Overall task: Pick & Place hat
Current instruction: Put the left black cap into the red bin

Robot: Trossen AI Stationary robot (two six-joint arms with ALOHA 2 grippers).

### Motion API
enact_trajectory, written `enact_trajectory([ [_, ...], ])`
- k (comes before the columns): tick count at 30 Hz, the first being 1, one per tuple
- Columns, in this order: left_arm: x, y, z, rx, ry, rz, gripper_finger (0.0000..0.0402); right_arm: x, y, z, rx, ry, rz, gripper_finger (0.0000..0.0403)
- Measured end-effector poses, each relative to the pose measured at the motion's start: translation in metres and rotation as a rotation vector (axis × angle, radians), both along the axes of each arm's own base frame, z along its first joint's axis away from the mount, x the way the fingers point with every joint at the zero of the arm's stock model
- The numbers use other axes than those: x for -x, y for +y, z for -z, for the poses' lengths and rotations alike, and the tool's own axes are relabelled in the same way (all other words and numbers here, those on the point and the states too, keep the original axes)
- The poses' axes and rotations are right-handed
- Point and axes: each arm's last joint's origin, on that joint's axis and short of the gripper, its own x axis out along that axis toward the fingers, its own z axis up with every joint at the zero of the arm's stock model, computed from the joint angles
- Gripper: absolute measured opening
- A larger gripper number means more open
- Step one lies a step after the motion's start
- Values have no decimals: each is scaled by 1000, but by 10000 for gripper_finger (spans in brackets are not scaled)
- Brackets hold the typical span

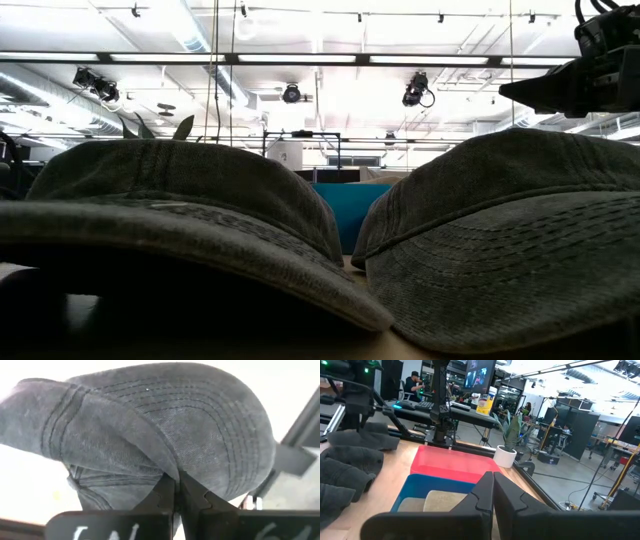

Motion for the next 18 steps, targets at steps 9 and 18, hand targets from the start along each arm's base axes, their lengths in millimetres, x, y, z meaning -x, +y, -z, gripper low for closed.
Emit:
enact_trajectory([
  [9, -1, 9, -52, -184, 32, 161, 7, 0, 0, 0, 0, 0, 0, 13],
  [18, -29, 41, -90, -388, -64, 287, 7, 0, 0, 0, 0, 0, 0, 13],
])
